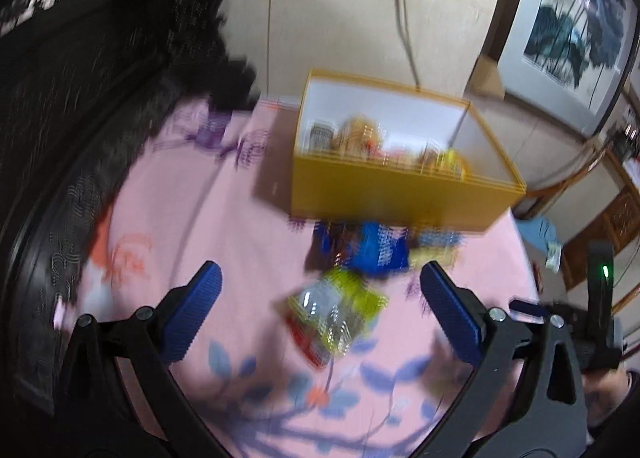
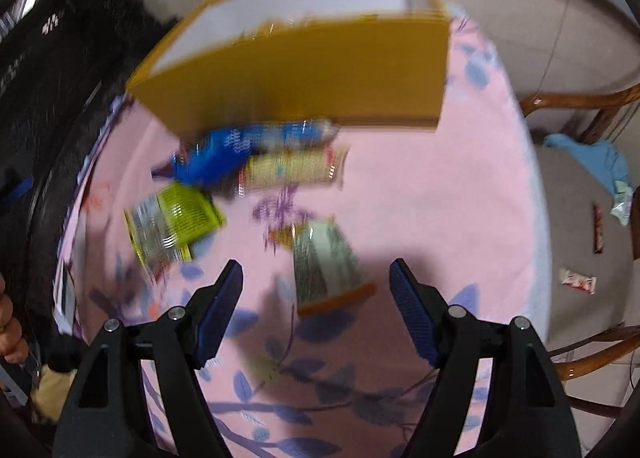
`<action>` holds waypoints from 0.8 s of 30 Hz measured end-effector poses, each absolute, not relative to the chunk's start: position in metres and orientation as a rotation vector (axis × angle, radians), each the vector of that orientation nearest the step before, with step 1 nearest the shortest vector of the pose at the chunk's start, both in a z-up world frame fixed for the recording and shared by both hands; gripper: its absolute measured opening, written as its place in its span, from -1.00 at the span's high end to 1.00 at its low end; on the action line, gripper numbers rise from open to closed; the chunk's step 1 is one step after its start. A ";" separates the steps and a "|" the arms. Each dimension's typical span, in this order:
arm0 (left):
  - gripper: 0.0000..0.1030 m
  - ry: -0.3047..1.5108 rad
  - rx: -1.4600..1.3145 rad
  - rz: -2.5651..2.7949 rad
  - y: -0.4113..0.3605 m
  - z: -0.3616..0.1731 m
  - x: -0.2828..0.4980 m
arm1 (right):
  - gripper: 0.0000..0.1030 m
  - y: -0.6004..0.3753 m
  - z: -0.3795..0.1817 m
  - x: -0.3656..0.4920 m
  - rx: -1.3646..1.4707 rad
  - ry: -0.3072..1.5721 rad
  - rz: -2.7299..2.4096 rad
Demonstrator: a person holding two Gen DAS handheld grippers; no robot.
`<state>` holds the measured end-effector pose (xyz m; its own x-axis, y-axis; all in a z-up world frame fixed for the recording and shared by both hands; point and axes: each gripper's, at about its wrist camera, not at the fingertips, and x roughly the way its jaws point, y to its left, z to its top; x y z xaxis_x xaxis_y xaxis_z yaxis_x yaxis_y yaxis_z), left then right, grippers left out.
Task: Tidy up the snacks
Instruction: 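Grasp the tan snack bag with right tool while left tool reaches green pack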
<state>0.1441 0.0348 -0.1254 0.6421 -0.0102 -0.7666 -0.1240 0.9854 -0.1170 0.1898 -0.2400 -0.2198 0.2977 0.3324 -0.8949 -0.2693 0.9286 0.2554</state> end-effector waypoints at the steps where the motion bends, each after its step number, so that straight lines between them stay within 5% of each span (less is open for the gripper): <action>1: -0.96 0.896 -0.169 0.064 0.035 -0.133 0.135 | -0.48 -0.238 -0.224 0.189 0.051 1.203 0.411; 20: -0.96 0.982 -0.194 0.111 0.047 -0.155 0.104 | -0.47 -0.207 -0.263 0.223 -0.099 1.178 0.472; 22: -0.96 0.996 -0.192 0.109 0.047 -0.158 0.106 | -0.34 -0.202 -0.265 0.221 -0.135 1.161 0.469; 24: -0.96 1.000 -0.182 0.104 0.045 -0.160 0.107 | 0.26 -0.199 -0.263 0.218 -0.195 1.142 0.444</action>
